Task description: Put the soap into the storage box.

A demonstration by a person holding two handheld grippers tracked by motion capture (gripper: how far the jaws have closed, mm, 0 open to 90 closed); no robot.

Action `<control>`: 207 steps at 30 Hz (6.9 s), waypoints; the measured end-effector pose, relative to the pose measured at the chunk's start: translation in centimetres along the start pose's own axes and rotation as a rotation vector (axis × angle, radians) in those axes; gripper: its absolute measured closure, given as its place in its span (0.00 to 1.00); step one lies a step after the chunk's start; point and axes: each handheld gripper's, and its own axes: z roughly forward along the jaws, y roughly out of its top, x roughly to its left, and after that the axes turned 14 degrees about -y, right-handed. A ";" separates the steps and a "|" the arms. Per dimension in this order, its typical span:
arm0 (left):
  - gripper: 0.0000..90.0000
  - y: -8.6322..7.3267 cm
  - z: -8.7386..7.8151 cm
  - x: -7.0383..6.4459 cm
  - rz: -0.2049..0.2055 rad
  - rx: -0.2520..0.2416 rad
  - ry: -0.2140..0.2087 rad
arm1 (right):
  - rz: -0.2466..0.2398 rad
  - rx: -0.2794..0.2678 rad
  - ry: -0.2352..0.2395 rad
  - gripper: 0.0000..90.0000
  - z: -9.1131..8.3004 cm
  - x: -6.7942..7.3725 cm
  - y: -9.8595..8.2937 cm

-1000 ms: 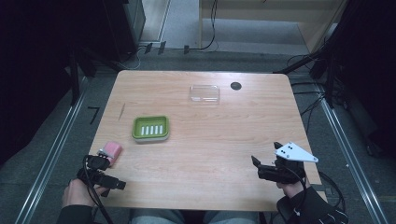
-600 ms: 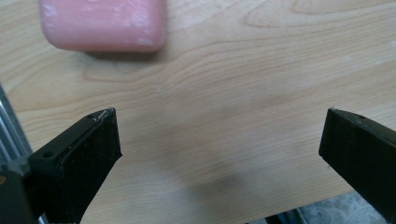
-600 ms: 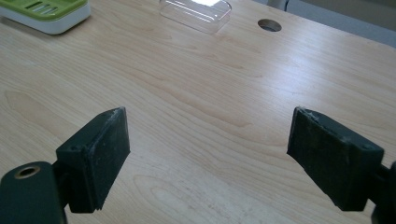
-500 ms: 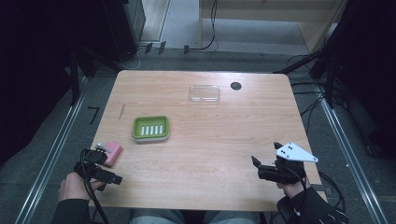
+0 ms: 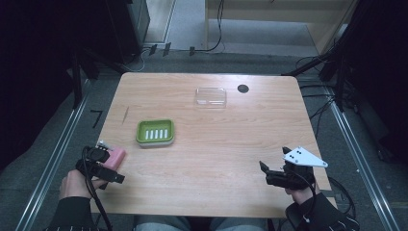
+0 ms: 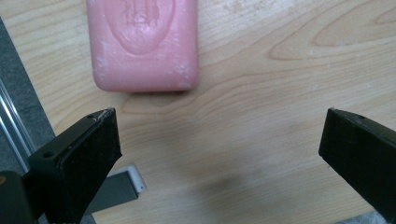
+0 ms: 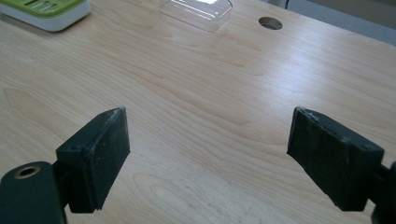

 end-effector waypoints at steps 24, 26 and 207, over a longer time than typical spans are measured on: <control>0.00 2.2 -0.4 1.5 0.031 0.011 0.029 | -0.010 0.005 0.001 0.15 0.1 0.1 0.0; 0.00 2.3 -0.5 1.6 0.034 0.011 0.027 | -0.010 0.004 0.002 0.15 0.1 0.1 0.1; 0.43 10.1 -1.2 -3.3 0.384 0.076 -0.025 | 0.006 0.032 -0.049 0.15 -1.4 -0.9 -1.2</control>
